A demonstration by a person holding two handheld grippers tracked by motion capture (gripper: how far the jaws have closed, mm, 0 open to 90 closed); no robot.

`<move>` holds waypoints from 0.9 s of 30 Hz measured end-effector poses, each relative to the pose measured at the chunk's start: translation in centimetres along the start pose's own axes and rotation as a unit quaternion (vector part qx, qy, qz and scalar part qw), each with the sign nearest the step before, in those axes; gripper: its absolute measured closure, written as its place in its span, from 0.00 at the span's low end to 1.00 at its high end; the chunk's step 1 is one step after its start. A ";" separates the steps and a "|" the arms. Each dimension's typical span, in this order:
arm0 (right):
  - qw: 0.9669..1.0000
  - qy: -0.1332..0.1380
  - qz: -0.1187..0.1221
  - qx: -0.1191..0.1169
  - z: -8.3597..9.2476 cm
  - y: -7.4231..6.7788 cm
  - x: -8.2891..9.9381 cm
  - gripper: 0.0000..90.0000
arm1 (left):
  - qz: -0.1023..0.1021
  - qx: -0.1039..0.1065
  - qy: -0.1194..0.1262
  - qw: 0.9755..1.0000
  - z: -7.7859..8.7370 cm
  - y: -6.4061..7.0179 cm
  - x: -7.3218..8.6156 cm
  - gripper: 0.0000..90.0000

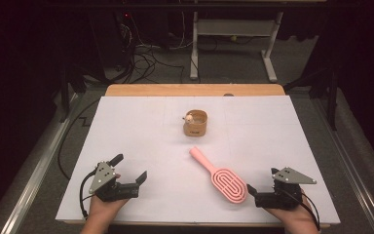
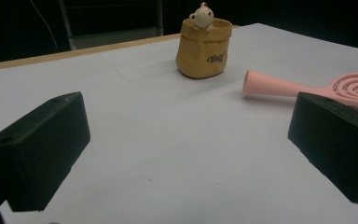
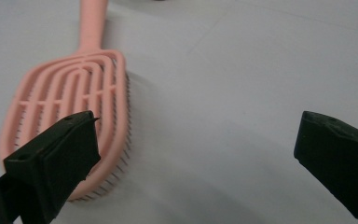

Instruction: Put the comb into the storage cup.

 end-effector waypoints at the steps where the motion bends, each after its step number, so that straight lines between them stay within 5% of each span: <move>1: 1.000 0.002 0.001 -0.005 0.0 -0.3 -0.2 0.00 | 0.000 0.000 0.000 1.000 0.0 0.0 0.0 0.00; 13: 0.999 0.006 0.033 -0.043 -0.7 -3.6 -1.4 0.00 | -0.001 -0.001 0.000 1.000 0.0 0.0 0.0 0.00; 27: 0.996 -0.027 0.048 -0.063 -2.4 -5.6 -2.1 0.00 | 0.001 0.004 -0.004 1.000 -0.2 0.2 0.2 0.00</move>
Point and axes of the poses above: each handheld gripper's, and its own axes: z roughly backward along the jaws, x roughly out of its underside, y roughly to its right, the point moved 3 cm from there along -z, roughly forward along the jaws, and after that the axes turned 7 degrees about z, right-handed, at the moved point
